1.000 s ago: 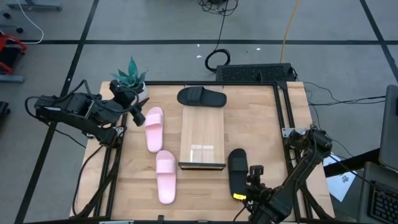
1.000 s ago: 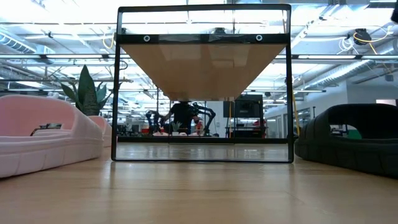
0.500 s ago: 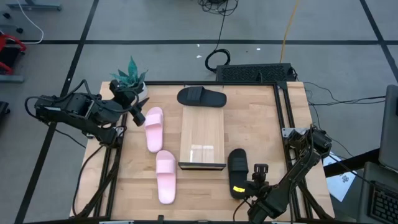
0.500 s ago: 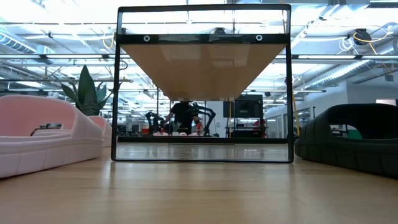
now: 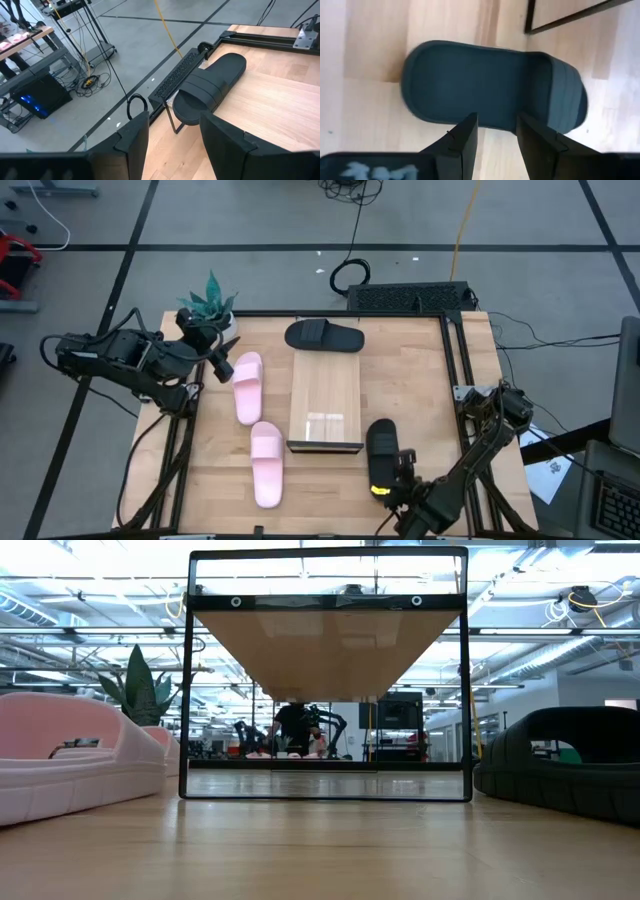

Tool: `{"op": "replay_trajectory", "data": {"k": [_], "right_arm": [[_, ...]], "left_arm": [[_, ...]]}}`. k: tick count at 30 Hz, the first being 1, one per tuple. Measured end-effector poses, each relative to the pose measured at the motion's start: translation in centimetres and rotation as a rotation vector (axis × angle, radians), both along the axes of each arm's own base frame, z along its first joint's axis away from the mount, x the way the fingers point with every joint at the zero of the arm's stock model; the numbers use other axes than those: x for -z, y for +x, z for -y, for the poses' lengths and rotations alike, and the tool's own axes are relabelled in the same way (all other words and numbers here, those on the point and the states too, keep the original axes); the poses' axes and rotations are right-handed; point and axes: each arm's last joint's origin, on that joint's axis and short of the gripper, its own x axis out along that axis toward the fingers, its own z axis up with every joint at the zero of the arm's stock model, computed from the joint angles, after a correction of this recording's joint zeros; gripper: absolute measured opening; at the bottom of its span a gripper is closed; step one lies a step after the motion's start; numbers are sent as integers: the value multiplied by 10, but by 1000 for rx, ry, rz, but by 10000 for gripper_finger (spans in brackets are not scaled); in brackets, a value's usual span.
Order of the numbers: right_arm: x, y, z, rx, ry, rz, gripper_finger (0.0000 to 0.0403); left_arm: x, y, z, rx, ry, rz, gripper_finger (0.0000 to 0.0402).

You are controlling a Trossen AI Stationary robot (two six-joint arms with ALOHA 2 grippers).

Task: Pick and place slides into the shelf
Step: Put the black slide slipper on the shelf

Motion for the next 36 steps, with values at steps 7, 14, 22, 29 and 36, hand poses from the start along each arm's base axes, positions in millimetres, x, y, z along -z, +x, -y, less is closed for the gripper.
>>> {"op": "replay_trajectory", "data": {"k": [7,14,22,29,36], "right_arm": [[-1,2,5,-5,-30,-19,125],[-2,6,12,-8,-100,12,125],[2,11,17,2,-102,13,125],[17,7,25,7,-131,-14,125],[17,12,31,17,-171,20,125]], "left_arm": [[0,0,0,0,0,0,182],[0,0,0,0,0,0,182],[0,0,0,0,0,0,182],[0,0,0,-1,-1,1,182],[0,0,0,-1,-1,1,182]]}}
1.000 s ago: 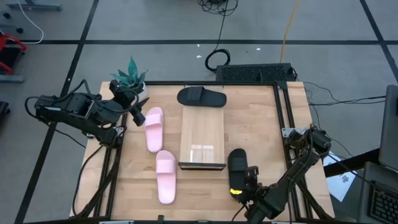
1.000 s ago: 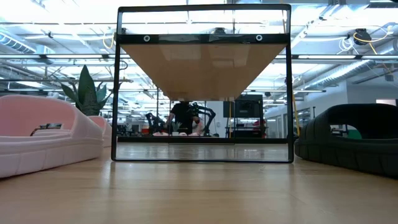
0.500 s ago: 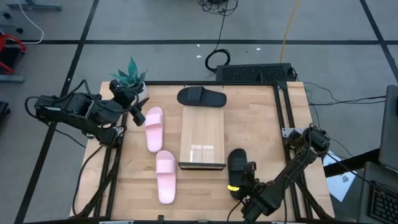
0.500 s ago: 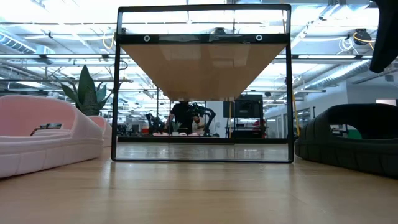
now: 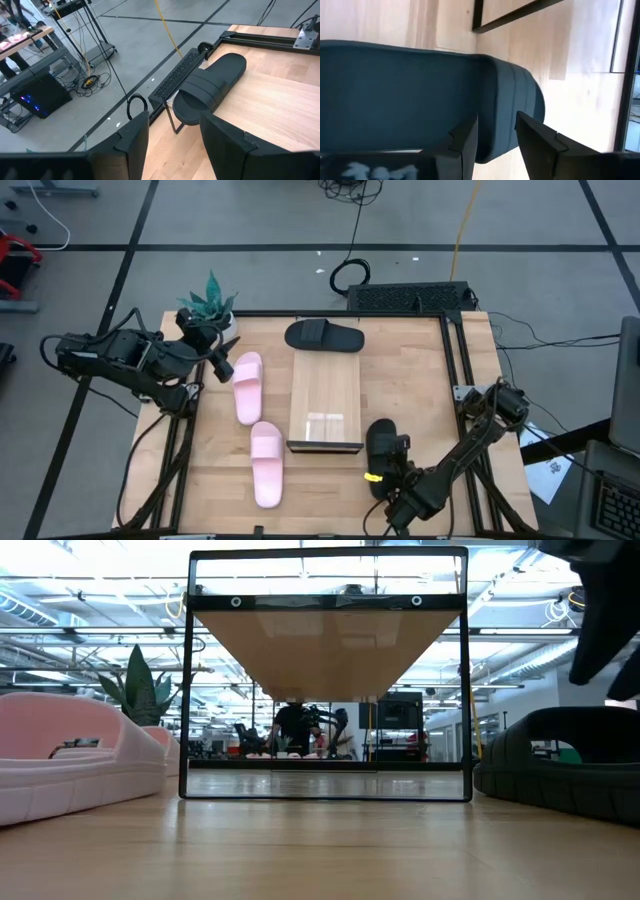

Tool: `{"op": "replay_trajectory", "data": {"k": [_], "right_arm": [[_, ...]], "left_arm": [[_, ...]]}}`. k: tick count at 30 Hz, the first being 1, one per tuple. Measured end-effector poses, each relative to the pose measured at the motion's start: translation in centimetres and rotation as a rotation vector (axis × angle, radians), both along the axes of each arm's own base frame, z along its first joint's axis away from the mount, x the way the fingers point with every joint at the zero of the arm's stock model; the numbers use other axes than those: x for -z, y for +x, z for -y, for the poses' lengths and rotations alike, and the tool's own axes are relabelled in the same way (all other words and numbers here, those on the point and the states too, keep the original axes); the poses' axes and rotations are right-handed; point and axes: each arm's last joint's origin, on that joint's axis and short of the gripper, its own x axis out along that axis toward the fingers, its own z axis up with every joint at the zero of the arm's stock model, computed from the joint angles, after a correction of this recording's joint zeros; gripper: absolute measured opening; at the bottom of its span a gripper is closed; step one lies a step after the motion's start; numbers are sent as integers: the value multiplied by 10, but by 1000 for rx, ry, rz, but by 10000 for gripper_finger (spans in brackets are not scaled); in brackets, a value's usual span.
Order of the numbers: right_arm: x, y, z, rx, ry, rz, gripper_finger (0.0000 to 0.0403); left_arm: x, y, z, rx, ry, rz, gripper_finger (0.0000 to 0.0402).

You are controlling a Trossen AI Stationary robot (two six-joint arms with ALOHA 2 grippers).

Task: Pick and place slides into the shelf
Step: Put the black slide slipper on the shelf

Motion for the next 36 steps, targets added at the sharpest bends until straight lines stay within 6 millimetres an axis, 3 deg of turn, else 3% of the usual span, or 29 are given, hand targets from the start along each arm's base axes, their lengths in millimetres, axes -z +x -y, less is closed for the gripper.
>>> {"op": "replay_trajectory", "data": {"k": [21,32,36], "right_arm": [[12,5,11,35,-1,1,125],[31,3,29,89,-40,-9,125],[32,5,33,109,-51,-1,102]], "left_arm": [[0,0,0,4,7,-7,182],[0,0,0,8,14,-14,182],[0,0,0,8,14,-14,182]]}}
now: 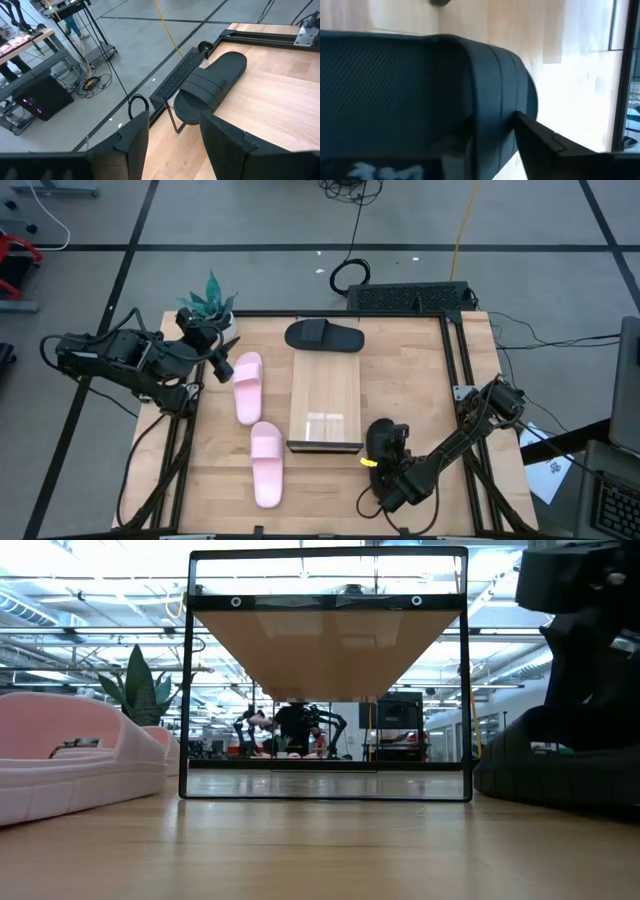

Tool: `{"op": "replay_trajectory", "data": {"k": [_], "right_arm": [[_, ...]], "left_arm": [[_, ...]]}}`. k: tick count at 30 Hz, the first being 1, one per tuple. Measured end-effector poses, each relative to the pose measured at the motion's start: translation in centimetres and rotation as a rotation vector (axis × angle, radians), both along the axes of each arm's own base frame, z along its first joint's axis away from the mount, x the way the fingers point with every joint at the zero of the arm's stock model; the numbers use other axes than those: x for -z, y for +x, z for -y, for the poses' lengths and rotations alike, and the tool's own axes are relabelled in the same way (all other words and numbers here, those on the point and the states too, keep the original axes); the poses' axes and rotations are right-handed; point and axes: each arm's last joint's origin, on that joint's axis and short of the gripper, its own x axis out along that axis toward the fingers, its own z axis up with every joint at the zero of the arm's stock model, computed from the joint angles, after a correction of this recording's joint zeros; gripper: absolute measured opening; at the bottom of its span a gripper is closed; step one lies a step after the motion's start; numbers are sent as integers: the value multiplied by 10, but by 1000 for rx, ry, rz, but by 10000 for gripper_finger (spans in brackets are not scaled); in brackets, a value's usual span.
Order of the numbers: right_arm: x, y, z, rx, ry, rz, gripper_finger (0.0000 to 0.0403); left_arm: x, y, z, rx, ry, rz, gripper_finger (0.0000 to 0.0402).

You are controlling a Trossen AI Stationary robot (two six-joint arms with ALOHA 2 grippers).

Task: Pick and place slides into the shelf
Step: Put the black slide slipper on the shelf

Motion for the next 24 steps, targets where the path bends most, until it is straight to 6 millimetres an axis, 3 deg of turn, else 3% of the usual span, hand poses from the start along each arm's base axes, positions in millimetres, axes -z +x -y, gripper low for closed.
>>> {"op": "replay_trajectory", "data": {"k": [5,9,12,18,24], "right_arm": [[0,0,1,-5,-17,8,18],[-3,-3,1,-11,-24,-8,10],[-17,-12,4,-7,-46,-39,5],[-80,-41,12,13,-5,33,3],[-160,-73,32,-28,141,203,2]], "left_arm": [[0,0,0,1,1,-1,182],[0,0,0,1,1,-2,182],[0,0,0,0,1,-1,182],[0,0,0,0,0,0,182],[0,0,0,-2,-3,3,182]]}}
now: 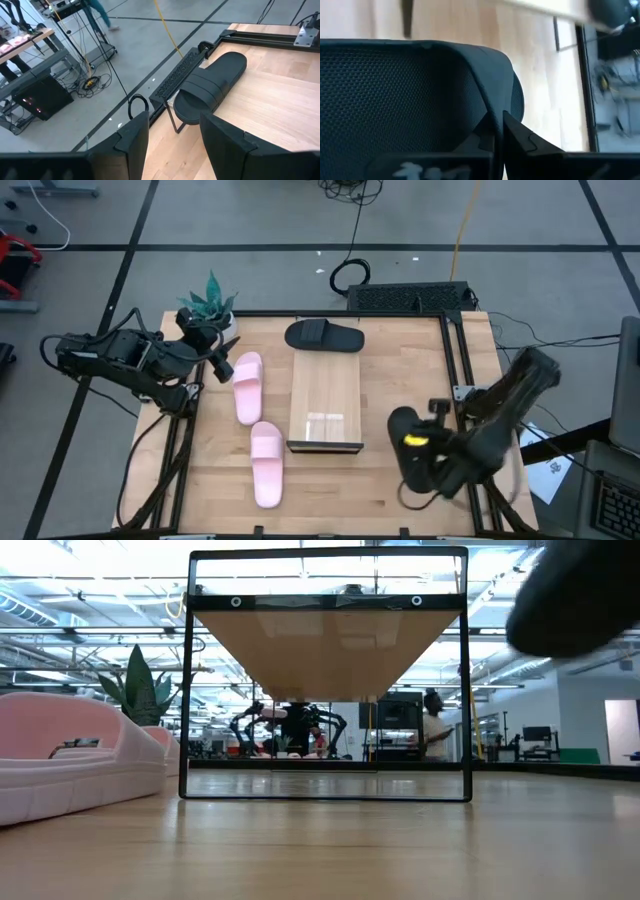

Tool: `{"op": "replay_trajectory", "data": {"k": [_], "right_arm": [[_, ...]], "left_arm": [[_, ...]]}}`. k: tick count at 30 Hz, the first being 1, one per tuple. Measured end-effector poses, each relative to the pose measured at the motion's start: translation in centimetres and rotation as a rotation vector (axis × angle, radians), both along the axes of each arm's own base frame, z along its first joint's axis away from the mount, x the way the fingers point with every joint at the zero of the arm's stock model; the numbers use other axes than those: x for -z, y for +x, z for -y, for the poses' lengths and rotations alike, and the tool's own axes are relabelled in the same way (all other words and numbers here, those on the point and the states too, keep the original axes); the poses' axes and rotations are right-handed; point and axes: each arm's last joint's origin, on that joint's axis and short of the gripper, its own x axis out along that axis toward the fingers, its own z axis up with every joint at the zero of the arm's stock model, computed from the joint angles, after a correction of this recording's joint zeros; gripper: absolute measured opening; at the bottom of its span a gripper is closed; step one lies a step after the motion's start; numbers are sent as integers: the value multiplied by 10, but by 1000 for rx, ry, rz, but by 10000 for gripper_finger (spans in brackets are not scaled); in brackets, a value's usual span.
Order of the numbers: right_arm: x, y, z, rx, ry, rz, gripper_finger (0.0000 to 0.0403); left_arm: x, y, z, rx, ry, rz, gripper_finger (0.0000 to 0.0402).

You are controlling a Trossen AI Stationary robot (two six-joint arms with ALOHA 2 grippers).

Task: Pick and place slides into the shelf
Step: Put the black slide slipper on the shelf

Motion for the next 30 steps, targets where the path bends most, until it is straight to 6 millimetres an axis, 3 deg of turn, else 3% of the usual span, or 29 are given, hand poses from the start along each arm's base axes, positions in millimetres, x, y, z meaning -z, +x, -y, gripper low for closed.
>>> {"op": "replay_trajectory", "data": {"k": [4,8,13,18,24,30], "right_arm": [[-43,-18,17,-135,-13,178,1],[-74,-26,33,-230,-175,427,1],[-109,-19,42,-405,-381,520,1],[-142,-7,58,-625,-390,632,1],[-161,-5,94,-781,-385,734,0],[-159,11,122,-959,-234,789,0]], "left_arm": [[0,0,0,-1,-1,1,182],[0,0,0,0,-1,1,182],[0,0,0,-1,-1,2,182],[0,0,0,-7,-11,11,182],[-1,2,1,-39,-98,97,182],[-17,15,7,138,-213,270,182]]}}
